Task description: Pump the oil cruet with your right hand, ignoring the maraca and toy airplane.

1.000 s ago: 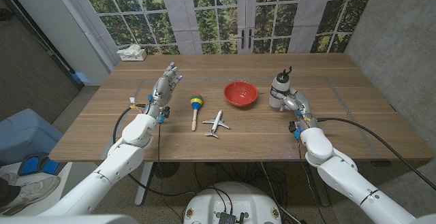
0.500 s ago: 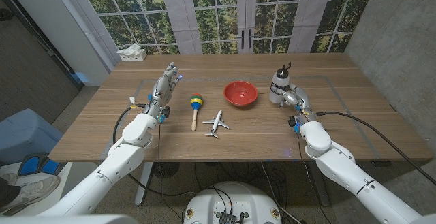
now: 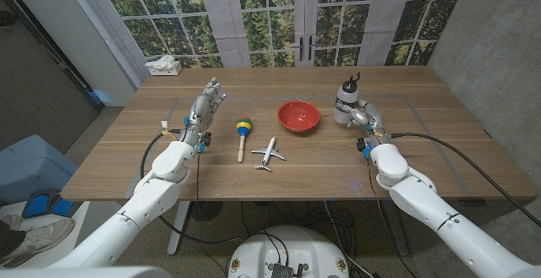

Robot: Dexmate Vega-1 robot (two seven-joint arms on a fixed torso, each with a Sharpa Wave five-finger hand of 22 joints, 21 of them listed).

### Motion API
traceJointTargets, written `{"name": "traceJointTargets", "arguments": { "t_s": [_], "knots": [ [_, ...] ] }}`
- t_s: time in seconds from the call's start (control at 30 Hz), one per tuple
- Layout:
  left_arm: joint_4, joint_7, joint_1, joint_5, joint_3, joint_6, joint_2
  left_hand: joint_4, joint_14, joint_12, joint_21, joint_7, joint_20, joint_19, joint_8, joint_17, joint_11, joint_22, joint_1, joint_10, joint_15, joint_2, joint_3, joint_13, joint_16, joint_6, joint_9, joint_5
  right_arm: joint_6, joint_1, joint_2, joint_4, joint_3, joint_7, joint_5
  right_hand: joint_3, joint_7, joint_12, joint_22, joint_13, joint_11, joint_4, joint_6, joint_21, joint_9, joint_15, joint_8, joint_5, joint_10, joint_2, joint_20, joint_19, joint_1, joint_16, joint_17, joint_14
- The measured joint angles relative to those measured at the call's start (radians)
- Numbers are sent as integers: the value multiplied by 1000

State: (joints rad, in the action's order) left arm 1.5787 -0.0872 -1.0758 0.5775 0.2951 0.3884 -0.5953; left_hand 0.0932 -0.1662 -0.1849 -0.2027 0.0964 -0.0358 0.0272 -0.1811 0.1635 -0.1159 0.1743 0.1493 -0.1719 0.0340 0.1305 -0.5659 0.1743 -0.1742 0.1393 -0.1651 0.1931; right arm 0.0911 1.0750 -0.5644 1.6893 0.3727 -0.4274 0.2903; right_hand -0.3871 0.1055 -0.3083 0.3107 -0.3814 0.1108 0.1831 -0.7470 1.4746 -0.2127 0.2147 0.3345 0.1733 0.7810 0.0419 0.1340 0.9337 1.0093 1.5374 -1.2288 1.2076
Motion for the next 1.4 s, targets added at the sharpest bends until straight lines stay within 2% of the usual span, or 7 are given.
{"name": "traceJointTargets", "arguments": {
  "t_s": [0.6,0.9,1.4],
  "knots": [
    [-2,-1,7,-1,3,-7,0,0,0,0,0,0,0,0,0,0,0,0,0,0,0,0,0,0,0,0,0,0,-41,-50,17,-14,23,-10,9,3,-7,4,-17,-6,-5,-3,-7,5,1,0,-5,0,6,0,0,0,0,0,0,0],
    [-4,-1,8,-1,4,-8,1,3,0,0,0,0,0,0,0,0,0,0,0,0,0,0,-3,0,0,0,0,0,-68,-65,20,7,40,-12,9,3,-7,0,-18,-10,-5,-3,-7,9,1,0,-8,1,5,0,0,0,0,0,0,0],
    [-4,0,-3,6,0,-1,1,3,0,0,0,0,0,0,0,0,0,0,0,0,0,0,-3,0,0,0,0,0,-148,-86,18,50,78,-73,-76,3,-14,0,-28,-15,-13,-3,-14,16,1,0,-11,1,13,0,0,0,0,3,0,0]
  ]
}}
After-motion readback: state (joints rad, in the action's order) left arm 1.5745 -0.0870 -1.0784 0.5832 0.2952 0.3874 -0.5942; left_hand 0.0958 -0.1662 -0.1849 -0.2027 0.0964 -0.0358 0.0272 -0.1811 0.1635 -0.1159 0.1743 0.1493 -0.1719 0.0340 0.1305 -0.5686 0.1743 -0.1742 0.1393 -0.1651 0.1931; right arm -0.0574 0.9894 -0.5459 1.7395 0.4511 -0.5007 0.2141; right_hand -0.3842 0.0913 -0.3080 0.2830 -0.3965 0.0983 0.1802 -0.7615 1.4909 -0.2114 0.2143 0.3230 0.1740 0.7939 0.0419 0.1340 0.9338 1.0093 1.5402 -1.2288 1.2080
